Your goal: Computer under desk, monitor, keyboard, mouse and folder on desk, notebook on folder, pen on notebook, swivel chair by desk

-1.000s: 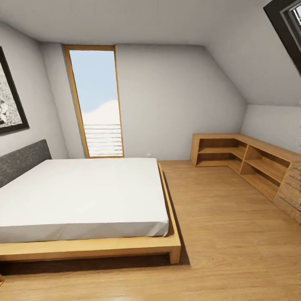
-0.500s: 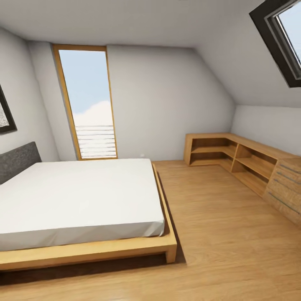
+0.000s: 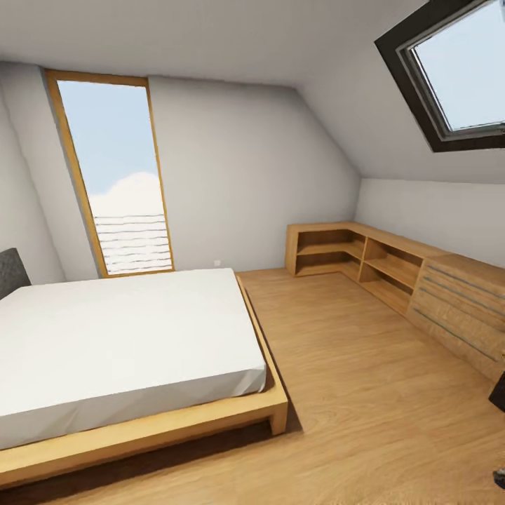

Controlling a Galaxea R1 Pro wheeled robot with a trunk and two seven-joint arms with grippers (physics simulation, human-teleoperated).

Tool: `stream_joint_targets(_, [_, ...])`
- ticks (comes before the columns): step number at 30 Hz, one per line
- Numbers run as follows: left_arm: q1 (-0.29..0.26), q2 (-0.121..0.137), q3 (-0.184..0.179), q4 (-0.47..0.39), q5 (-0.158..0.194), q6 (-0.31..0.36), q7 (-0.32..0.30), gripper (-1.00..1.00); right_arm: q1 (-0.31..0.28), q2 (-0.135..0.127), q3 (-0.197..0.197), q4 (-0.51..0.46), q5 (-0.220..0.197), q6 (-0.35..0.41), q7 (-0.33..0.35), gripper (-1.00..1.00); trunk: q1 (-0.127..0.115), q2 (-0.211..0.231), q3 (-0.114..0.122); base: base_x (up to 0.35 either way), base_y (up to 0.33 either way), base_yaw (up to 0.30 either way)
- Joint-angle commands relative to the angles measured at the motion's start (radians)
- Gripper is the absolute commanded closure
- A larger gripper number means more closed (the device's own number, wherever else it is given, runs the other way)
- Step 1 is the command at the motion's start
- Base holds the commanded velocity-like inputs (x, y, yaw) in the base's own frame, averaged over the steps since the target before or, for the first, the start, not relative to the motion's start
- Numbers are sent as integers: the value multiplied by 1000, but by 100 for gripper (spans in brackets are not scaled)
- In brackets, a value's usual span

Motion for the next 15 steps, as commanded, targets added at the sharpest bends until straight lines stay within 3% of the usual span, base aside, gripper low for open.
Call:
stream_joint_targets(1, [0, 0, 1, 0, 7, -3, -2, -100, -1, 0, 1, 1, -2, -3, 0, -100, 0, -1, -1, -15, 56, -268])
stream_joint_targets(15, [0, -1, -1, 2, 7, -2, -2, -100, -1, 0, 1, 1, -1, -3, 0, -100, 0, -1, 10, -3, 10, -269])
